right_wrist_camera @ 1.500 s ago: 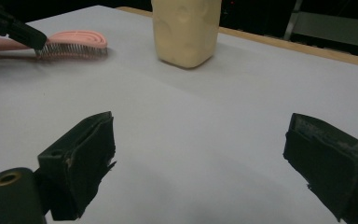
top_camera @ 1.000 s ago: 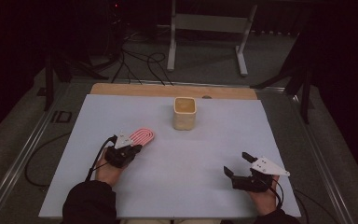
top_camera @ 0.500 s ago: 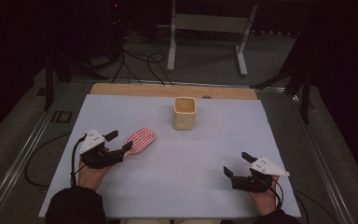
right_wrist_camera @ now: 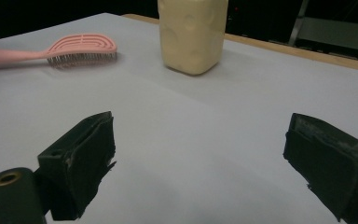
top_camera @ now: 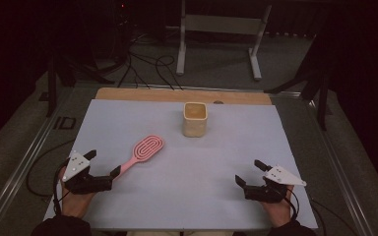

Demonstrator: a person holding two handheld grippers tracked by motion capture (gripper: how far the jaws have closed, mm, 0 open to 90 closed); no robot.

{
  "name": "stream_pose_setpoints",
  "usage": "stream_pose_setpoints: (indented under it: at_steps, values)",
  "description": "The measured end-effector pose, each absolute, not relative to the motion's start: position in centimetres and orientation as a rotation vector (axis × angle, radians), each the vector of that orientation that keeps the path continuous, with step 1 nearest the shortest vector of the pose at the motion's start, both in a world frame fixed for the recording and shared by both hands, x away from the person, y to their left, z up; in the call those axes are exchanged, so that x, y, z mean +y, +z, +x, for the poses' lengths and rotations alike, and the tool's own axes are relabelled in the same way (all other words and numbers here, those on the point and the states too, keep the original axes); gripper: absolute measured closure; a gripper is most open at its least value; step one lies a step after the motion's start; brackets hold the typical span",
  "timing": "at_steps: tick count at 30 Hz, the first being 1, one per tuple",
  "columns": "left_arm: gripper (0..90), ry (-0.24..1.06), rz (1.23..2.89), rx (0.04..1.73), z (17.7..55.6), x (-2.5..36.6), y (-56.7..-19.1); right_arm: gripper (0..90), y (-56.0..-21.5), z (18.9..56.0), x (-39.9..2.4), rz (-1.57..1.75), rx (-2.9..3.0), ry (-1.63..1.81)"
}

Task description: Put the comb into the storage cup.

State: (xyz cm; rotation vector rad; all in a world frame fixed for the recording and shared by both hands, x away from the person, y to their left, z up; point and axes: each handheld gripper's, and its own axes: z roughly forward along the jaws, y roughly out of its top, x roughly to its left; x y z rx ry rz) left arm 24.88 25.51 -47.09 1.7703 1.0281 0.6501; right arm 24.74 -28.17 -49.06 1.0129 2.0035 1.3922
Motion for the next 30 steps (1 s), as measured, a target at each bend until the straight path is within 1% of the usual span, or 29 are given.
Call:
stream_pose_setpoints:
  at_steps: [4, 10, 21, 30]
  values:
    - [0.2, 0.685, 1.795, 1.025, 24.4, 25.4, -47.3, 8.3, -49.1, 24.9, -28.1, 1.006, 1.997, 1.398]
    - [0.2, 0.689, 1.794, 1.027, 24.4, 25.4, -47.4, 8.3, -49.1, 24.9, -28.3, 1.006, 1.98, 1.398]
    - [0.3, 0.661, 1.828, 1.043, 24.7, 25.1, -47.4, 8.3, -49.2, 24.9, -28.3, 1.013, 1.974, 1.394]
    - [0.3, 0.606, 1.881, 1.08, 26.7, 24.7, -46.3, 8.3, -49.5, 24.9, -28.1, 1.023, 1.979, 1.392]
